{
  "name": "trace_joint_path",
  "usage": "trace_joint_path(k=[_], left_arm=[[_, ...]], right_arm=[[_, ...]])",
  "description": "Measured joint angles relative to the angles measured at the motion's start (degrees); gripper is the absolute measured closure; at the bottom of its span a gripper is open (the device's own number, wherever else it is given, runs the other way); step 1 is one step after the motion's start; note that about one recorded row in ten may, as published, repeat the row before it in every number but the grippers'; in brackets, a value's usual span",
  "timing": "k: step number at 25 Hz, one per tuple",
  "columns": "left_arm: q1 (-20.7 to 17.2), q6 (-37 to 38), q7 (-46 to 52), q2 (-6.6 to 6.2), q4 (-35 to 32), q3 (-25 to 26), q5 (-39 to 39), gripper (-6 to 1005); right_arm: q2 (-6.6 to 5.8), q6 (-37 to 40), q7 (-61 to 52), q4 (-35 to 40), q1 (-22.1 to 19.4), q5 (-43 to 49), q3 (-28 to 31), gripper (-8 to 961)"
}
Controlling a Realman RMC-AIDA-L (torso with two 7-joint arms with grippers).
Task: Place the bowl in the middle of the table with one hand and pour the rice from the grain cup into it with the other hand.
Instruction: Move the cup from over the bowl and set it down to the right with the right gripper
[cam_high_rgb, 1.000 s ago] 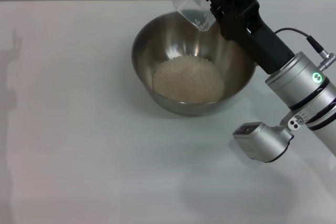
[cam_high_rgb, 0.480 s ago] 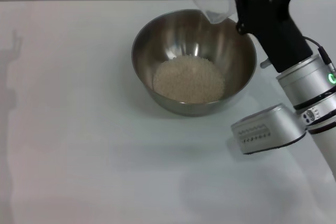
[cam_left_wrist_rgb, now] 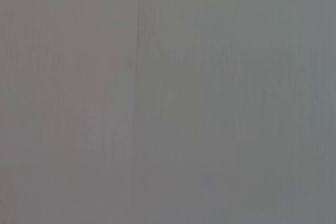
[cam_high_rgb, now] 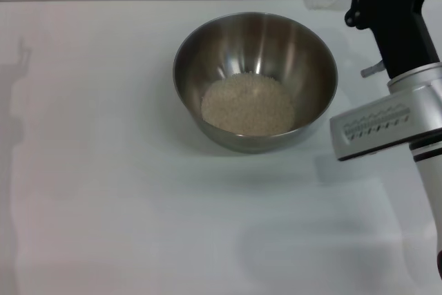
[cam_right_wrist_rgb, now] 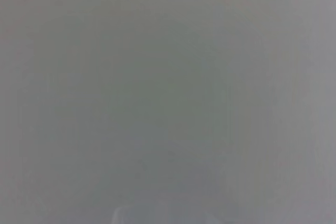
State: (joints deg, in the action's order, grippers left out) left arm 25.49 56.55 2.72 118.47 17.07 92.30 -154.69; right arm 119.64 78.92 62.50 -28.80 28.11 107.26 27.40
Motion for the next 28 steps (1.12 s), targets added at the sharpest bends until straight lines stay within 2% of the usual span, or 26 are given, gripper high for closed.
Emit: trace_joint_path(k=[9, 15, 22, 28], left_arm=[[-0.02, 0.39, 0.00, 0.01, -0.02, 0.04, 0.00, 183], [-0.14, 0.76, 0.00, 0.00, -0.02, 0.07, 0.00, 183], [0.08, 0.77, 0.00, 0.00, -0.02, 0.07, 0.00, 183], [0.54, 0.94, 0.00, 0.00, -0.02, 0.07, 0.00, 183]], right_arm=[[-0.26, 2.76, -16.96, -0.22, -0.49, 0.10, 0.44, 949], [-0.14, 2.91, -22.28, 0.04, -1.26, -0.05, 2.53, 949], [0.01, 2.75, -27.25, -0.85, -4.08, -0.26, 6.54, 949], [0.12, 2.36, -28.86, -2.05, -5.26, -4.55, 5.97, 949]])
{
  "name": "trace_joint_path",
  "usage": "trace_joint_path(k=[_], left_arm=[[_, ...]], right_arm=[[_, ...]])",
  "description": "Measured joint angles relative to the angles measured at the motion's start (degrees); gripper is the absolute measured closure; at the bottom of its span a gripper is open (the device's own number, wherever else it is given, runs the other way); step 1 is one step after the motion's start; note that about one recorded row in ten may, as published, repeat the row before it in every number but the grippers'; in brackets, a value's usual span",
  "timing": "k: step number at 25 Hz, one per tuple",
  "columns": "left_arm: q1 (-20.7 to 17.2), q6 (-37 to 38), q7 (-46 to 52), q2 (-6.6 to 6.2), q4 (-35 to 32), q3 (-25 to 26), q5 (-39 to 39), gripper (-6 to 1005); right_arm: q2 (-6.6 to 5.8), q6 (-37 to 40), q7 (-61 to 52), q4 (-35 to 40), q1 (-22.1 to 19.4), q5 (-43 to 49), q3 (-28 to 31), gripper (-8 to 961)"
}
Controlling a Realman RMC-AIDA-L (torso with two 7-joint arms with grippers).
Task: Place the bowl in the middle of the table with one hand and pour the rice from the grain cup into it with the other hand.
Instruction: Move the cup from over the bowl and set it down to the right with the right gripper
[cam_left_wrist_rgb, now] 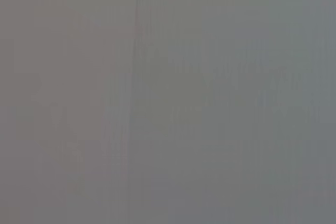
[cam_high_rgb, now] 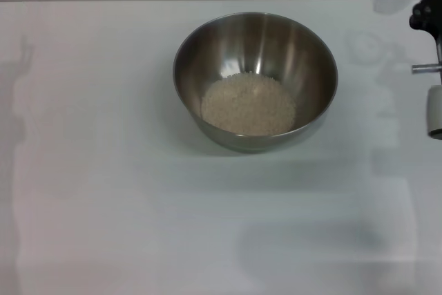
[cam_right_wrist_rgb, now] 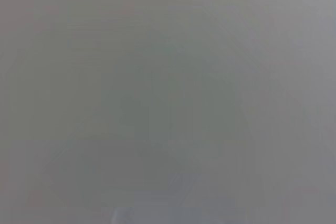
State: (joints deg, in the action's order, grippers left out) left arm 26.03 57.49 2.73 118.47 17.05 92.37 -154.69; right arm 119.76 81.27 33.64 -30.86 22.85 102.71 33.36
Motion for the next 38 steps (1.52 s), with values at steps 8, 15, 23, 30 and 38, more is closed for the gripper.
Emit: trace_joint_path(k=[8, 15, 23, 30, 38], left_arm=[[0.58, 0.00, 0.00, 0.00, 0.12, 0.00, -0.13, 183], [0.61, 0.00, -0.10, 0.00, 0.63, -0.03, -0.26, 183], [0.72, -0.01, -0.16, 0.00, 0.71, -0.09, -0.36, 183], [0.77, -0.01, -0.17, 0.00, 0.71, -0.17, -0.36, 183], [0.95, -0.01, -0.38, 0.00, 0.71, -0.29, -0.42, 183]], right_arm=[[0.04, -2.46, -9.67, 0.46, -1.97, -3.68, 0.38, 949], [0.04, -9.08, -12.88, 3.44, -1.15, -6.77, 0.56, 949], [0.07, -12.79, -13.29, 3.87, -0.73, -7.62, 0.56, 949], [0.06, -14.75, -15.40, 3.80, -1.16, -7.65, 0.56, 949], [0.03, -16.46, -15.52, 3.83, -1.38, -10.64, 0.09, 948]])
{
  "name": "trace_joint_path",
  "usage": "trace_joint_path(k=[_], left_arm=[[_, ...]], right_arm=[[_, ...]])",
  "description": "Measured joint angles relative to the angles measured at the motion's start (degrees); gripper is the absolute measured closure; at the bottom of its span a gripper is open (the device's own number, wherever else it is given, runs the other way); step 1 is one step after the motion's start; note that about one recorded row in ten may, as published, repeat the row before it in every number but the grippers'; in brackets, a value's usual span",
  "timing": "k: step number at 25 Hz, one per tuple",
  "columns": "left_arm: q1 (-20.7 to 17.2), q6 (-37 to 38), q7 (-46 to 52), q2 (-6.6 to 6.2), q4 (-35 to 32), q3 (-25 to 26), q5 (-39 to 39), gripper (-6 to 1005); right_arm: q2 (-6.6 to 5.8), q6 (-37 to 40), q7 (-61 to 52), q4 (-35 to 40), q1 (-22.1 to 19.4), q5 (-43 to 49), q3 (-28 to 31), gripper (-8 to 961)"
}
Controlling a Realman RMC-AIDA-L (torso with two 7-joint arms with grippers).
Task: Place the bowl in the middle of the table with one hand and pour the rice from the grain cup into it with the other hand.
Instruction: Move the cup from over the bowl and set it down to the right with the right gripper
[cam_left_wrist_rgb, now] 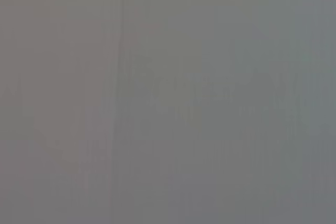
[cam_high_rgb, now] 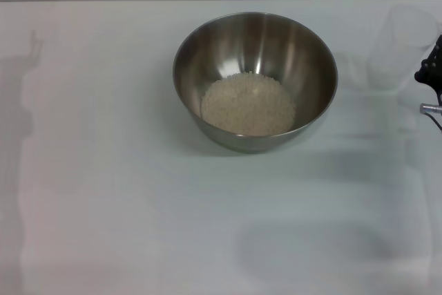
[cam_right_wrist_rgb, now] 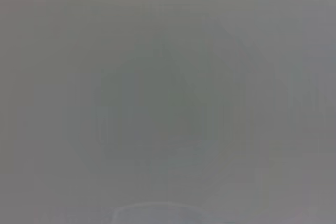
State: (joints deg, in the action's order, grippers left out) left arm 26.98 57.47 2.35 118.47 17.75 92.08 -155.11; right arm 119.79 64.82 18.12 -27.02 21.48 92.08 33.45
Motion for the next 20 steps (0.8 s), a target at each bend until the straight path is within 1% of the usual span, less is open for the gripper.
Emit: trace_joint_path(k=[3, 8, 20], left_arm=[[0.03, 0.00, -0.01, -0.01, 0.00, -0.05, -0.02, 183], [0.09, 0.00, -0.05, -0.08, 0.00, -0.06, -0.02, 183], [0.38, 0.00, -0.12, -0.09, 0.00, -0.15, -0.10, 183]], right_arm=[[0.01, -2.29, -0.31, 0.47, -0.02, -0.21, 0.13, 948], [0.00, -4.17, -2.66, 1.39, -0.03, -0.24, -0.18, 948], [0.01, -8.35, -2.98, 2.84, 0.20, -0.24, 0.37, 949]])
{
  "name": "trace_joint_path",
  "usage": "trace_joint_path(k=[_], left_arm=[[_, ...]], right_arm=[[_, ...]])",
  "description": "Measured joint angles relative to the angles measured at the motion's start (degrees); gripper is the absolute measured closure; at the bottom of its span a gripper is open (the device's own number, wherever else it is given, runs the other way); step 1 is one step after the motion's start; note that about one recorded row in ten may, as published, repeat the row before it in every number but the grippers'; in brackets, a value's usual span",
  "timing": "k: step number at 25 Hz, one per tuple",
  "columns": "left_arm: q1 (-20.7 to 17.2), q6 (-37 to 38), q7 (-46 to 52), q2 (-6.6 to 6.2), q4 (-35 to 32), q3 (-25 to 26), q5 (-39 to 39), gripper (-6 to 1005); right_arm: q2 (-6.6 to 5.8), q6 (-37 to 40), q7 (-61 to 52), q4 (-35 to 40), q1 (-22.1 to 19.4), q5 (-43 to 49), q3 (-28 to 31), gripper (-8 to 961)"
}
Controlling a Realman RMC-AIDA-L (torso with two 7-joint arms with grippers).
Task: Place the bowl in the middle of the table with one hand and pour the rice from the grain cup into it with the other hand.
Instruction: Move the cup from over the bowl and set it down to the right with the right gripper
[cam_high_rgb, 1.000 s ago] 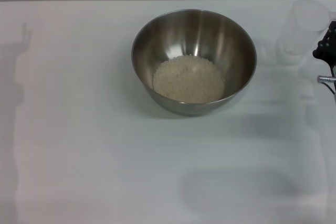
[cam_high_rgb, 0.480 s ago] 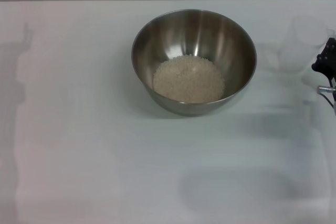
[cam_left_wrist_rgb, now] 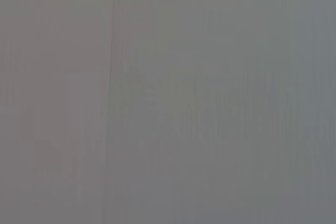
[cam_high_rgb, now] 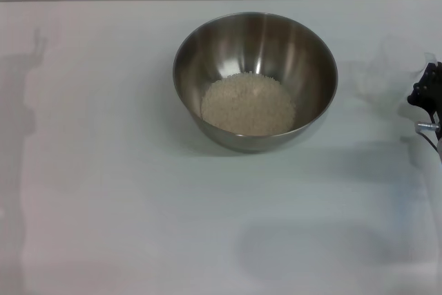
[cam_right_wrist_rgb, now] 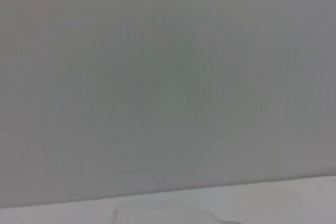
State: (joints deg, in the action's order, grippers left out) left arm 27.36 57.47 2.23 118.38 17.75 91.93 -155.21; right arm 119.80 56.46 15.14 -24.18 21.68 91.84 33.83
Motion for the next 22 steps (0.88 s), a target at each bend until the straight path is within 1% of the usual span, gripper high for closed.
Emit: trace_joint_path(k=[11, 22], left_arm=[[0.06, 0.00, -0.03, 0.06, 0.00, -0.09, -0.10, 183], [-0.09, 0.77, -0.05, 0.09, 0.00, -0.08, -0.10, 183]], right_arm=[[-0.03, -2.02, -0.23, 0.49, 0.37, 0.00, -0.07, 948], [-0.18, -1.68, -0.20, 0.08, 0.17, 0.61, -0.55, 935]])
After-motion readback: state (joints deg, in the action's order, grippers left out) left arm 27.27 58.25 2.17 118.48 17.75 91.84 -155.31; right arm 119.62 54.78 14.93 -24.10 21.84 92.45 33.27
